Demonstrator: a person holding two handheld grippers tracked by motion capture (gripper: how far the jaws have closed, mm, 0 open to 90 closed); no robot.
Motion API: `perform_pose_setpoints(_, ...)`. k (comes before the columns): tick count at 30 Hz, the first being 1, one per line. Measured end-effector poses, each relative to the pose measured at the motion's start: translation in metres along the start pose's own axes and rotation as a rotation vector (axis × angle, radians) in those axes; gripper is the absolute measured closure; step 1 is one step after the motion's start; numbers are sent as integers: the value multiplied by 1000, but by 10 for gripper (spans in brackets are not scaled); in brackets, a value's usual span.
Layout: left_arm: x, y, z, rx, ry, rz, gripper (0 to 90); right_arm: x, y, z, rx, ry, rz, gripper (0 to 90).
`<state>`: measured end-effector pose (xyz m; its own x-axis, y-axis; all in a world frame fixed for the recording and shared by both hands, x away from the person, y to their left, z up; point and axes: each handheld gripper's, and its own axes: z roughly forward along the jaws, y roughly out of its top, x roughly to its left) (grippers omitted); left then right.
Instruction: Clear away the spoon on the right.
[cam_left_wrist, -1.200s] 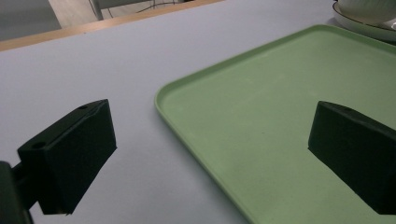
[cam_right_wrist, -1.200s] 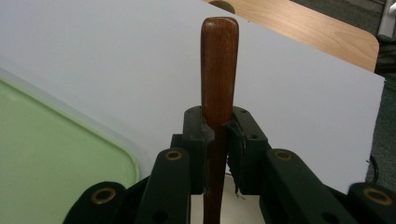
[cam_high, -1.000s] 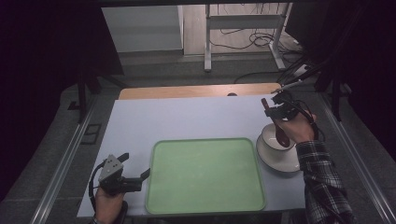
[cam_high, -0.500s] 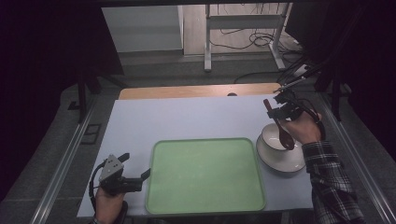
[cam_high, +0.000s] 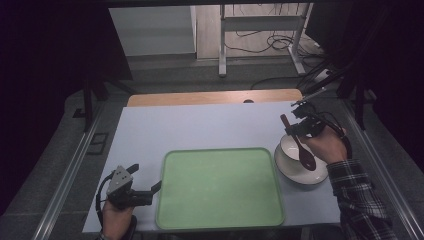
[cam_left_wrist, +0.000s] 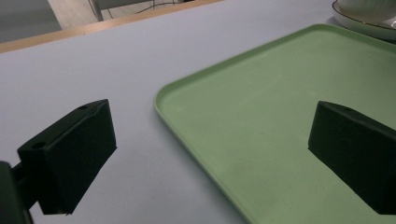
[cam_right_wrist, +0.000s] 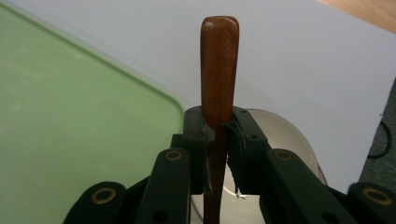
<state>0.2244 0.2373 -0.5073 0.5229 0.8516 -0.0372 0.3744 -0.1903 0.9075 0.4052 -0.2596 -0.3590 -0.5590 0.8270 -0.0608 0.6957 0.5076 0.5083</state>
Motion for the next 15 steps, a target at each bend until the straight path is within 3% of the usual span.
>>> perform_pose_setpoints(7, 0, 0, 0, 1, -1, 1, 8, 17, -5, -1, 43, 20, 13, 780)
perform_pose_setpoints(15, 0, 0, -1, -2, -3, -3, 9, 38, -9, 11, 105, 50, 11, 780)
